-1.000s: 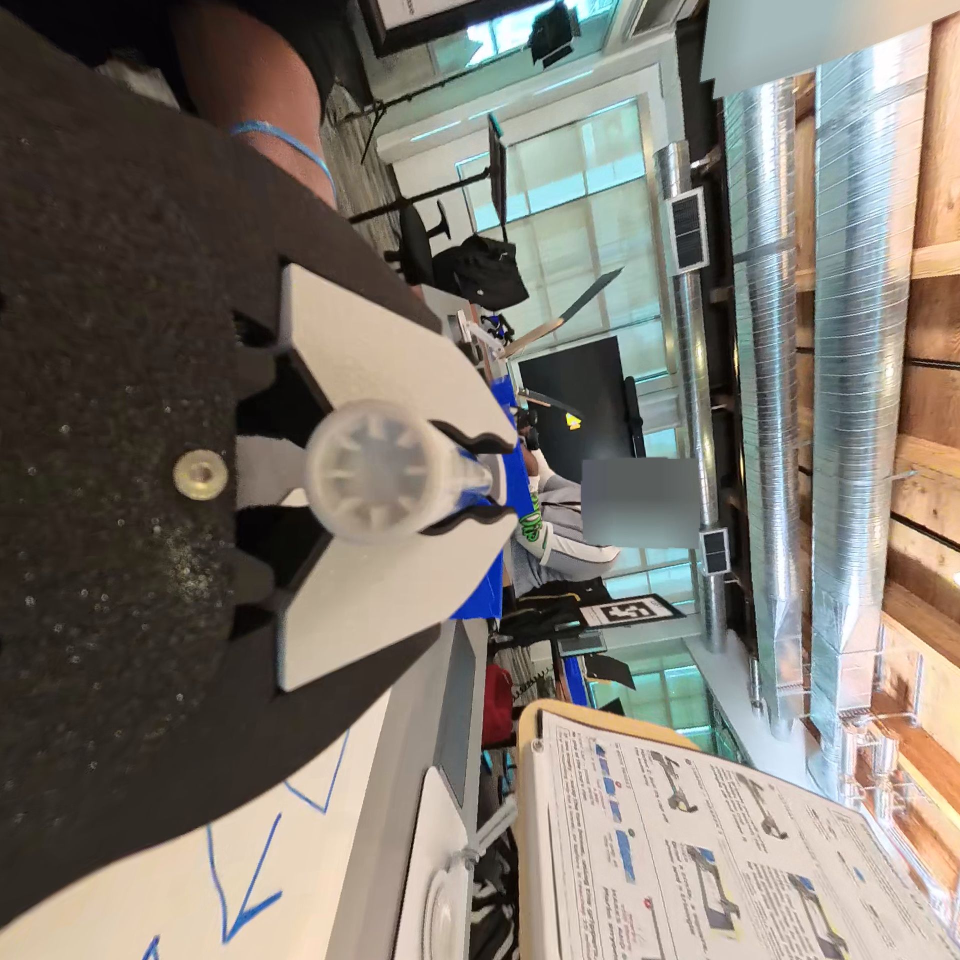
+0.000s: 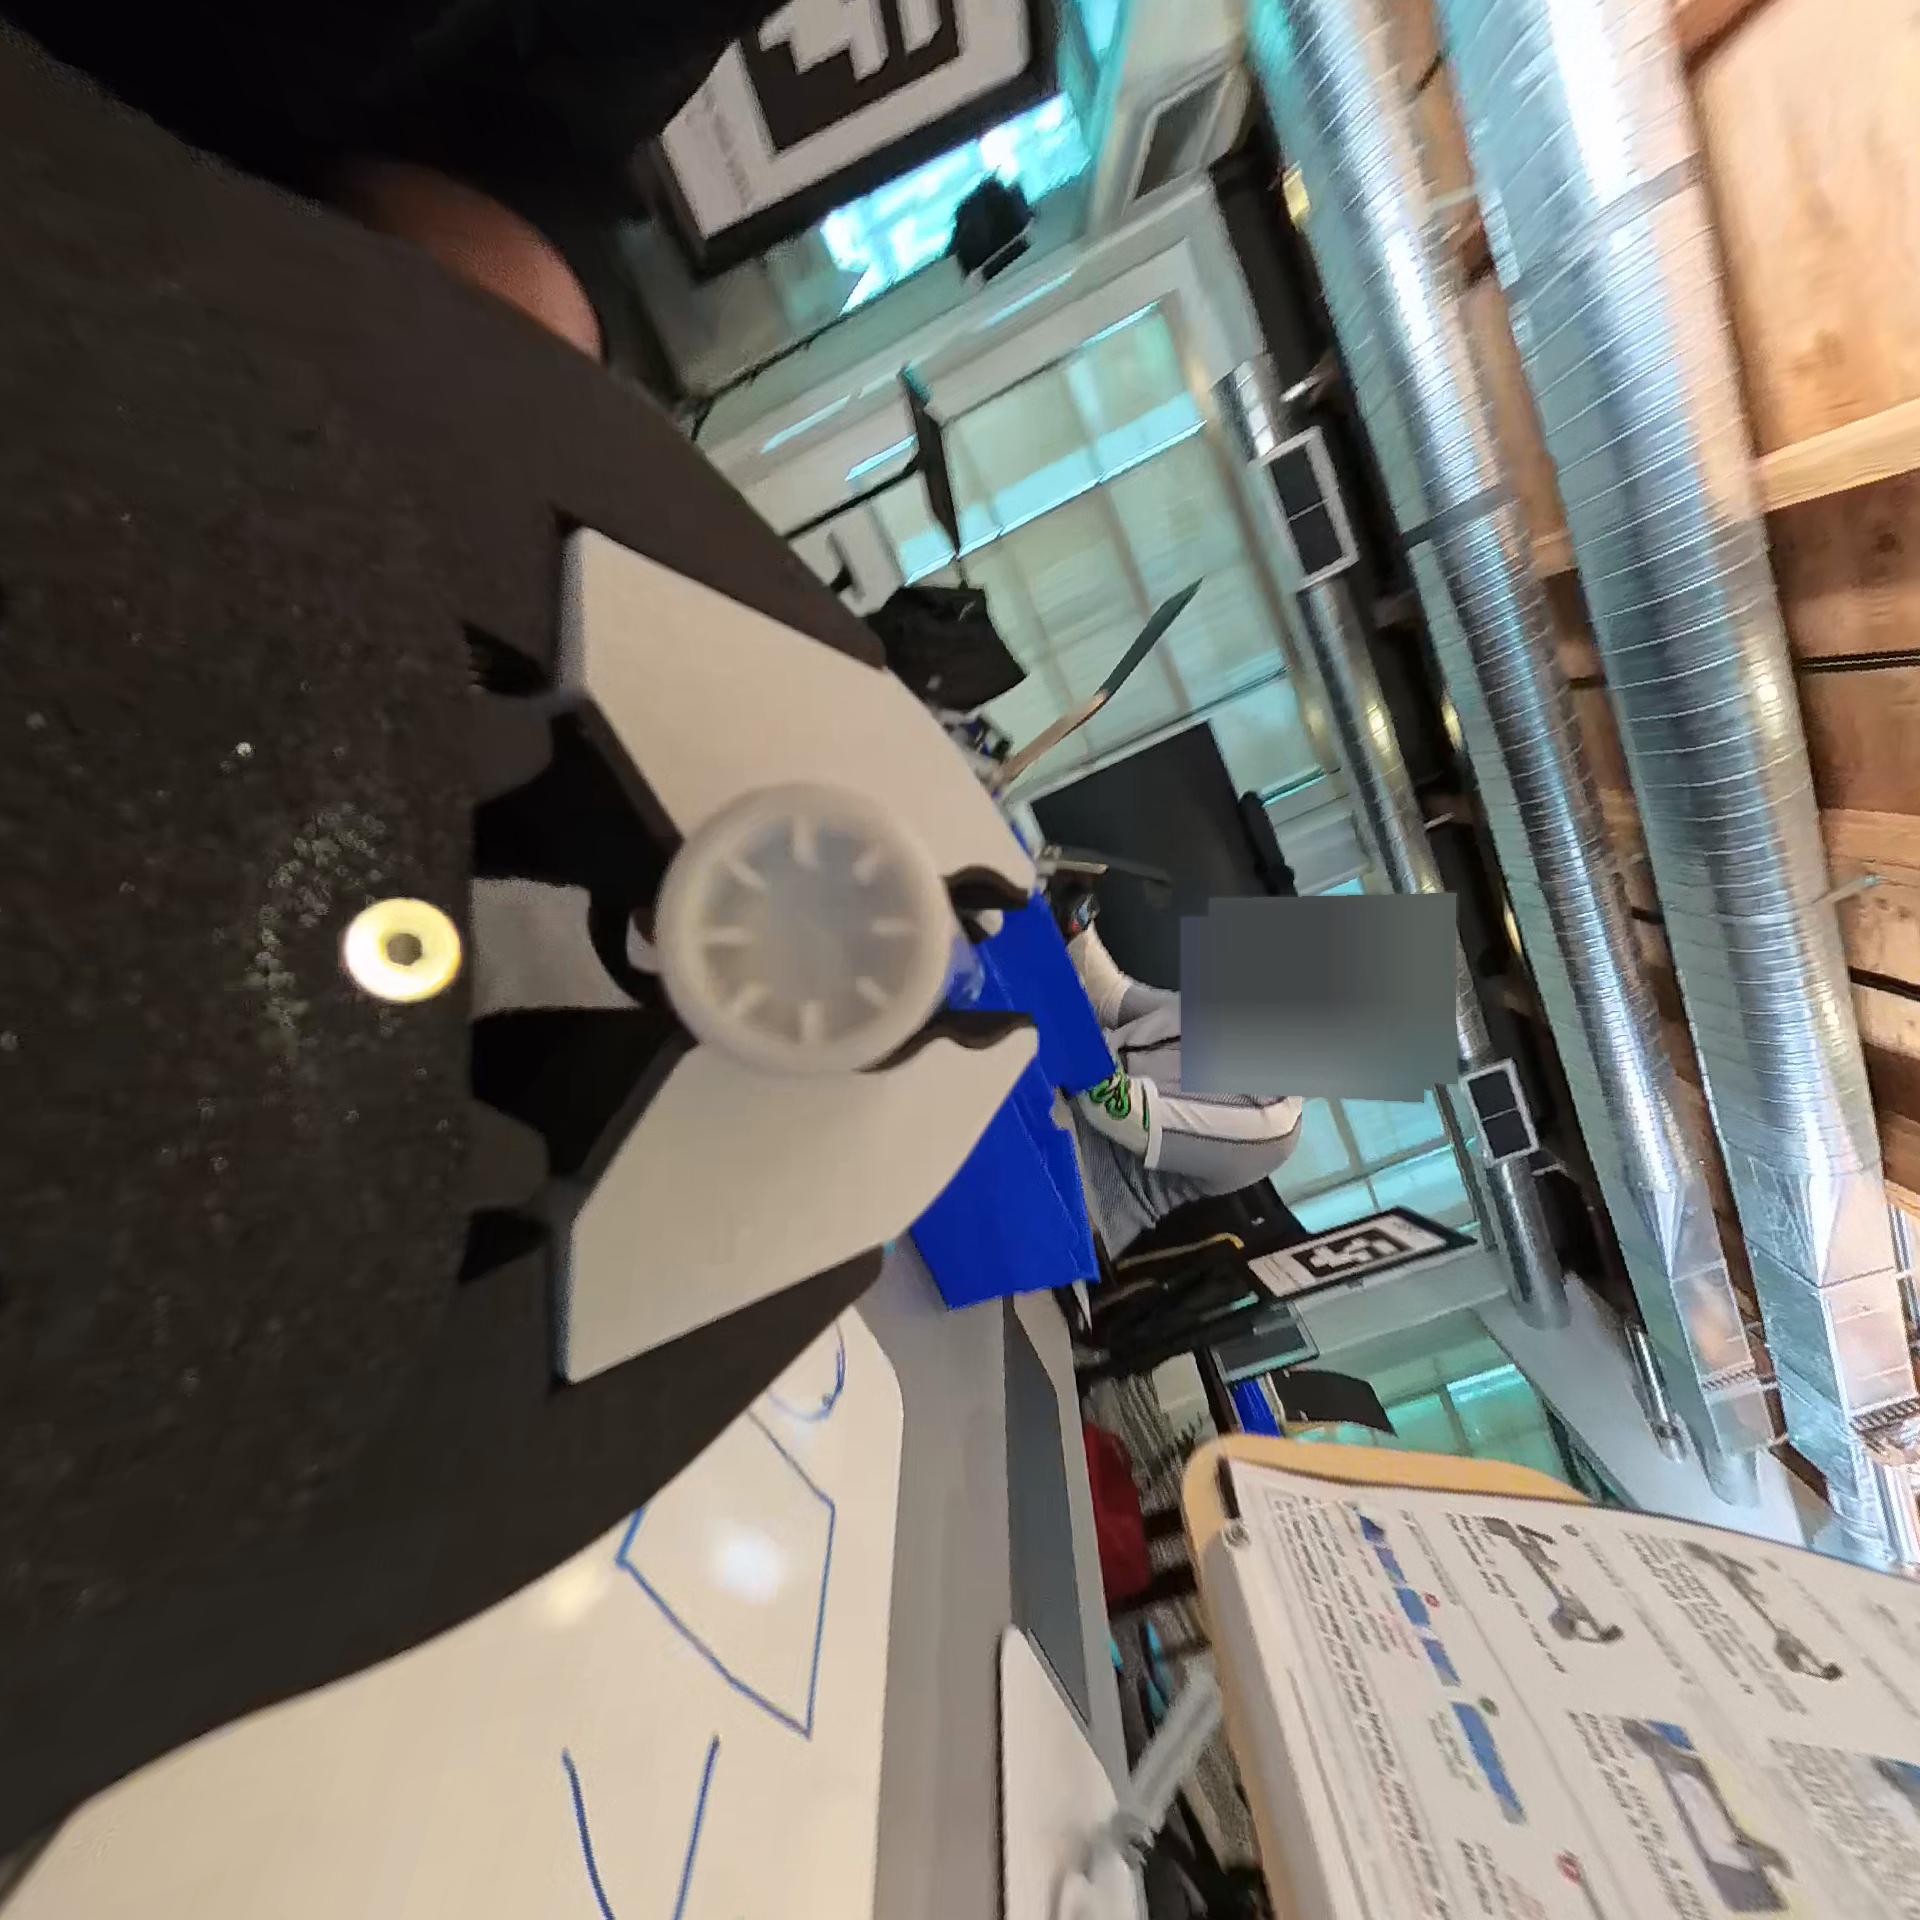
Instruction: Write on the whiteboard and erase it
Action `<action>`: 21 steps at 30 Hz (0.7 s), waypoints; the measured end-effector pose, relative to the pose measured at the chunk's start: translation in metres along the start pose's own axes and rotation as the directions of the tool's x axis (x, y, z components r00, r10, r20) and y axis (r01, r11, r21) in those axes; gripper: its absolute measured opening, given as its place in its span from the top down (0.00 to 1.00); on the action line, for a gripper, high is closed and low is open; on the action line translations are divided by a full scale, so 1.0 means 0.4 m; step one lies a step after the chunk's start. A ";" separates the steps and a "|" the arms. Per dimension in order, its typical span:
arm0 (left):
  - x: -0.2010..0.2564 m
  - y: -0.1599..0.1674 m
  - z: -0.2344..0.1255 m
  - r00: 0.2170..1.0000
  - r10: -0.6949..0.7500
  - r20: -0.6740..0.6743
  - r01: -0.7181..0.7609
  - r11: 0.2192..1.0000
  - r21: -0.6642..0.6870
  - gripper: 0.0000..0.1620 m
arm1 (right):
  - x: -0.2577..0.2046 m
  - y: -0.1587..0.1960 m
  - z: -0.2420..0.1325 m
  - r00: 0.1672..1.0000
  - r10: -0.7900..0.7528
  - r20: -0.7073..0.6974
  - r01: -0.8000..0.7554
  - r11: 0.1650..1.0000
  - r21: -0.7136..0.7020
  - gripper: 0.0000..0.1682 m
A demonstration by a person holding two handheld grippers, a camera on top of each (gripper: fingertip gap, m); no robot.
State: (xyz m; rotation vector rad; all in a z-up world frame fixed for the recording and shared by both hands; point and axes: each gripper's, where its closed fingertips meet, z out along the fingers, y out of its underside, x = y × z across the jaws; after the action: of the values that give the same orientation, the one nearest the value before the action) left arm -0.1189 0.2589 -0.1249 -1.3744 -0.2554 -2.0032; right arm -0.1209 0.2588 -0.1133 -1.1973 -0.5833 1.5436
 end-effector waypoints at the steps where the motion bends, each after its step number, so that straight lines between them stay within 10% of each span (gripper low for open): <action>1: 0.001 0.002 0.002 1.000 0.013 0.009 -0.012 1.000 -0.010 0.89 | 0.002 -0.003 -0.001 0.999 0.043 0.012 -0.044 0.999 0.017 0.89; 9: 0.023 0.021 -0.004 0.983 0.186 0.012 -0.180 0.965 -0.192 0.69 | 0.008 -0.020 -0.013 0.953 0.286 0.103 -0.293 0.955 0.056 0.89; 21: 0.000 0.015 -0.079 0.769 0.639 0.030 -0.565 0.701 -0.434 0.91 | 0.005 0.028 -0.018 0.890 0.435 0.134 -0.424 0.900 -0.104 0.89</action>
State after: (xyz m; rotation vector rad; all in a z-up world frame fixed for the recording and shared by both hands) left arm -0.1387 0.2379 -0.1395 -1.6233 0.5196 -1.4040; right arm -0.1191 0.2552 -0.1263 -1.3318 -0.4968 2.0201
